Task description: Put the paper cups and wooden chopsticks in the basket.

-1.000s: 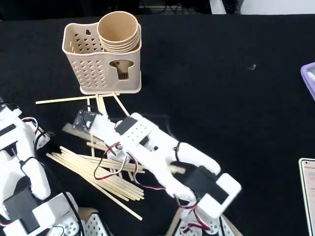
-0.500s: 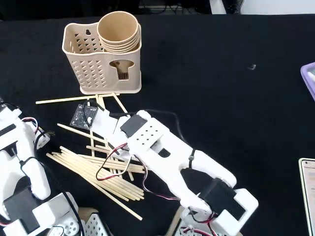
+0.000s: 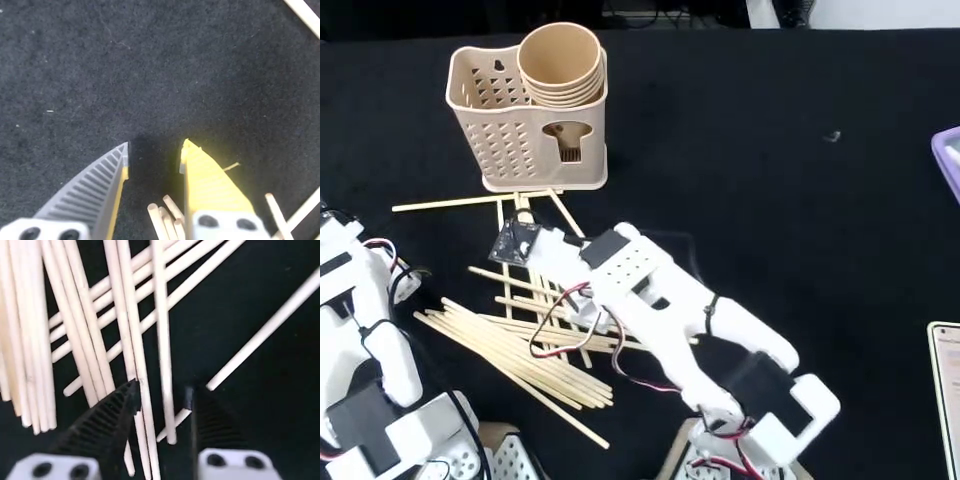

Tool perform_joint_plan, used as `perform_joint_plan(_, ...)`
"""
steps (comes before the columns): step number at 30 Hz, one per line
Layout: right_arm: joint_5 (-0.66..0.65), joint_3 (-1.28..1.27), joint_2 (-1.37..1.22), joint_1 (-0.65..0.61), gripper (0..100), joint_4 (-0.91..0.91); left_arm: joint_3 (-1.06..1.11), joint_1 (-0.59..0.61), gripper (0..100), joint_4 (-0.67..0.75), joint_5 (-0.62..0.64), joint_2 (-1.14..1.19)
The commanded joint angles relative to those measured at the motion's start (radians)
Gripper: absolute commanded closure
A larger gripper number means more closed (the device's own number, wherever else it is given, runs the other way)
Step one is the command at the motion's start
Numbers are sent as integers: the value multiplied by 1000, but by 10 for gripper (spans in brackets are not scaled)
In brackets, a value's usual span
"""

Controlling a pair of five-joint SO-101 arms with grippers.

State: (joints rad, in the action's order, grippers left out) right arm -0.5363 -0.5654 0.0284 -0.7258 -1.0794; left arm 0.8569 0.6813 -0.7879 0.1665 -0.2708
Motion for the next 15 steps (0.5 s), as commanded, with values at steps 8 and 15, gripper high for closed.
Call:
perform_joint_plan(8,-9,35,-154,-40,854,153,-5,10,823,17,6,-15)
perform_joint_plan(15,-9,77,-176,-37,992,146,-7,10,823,17,6,-15)
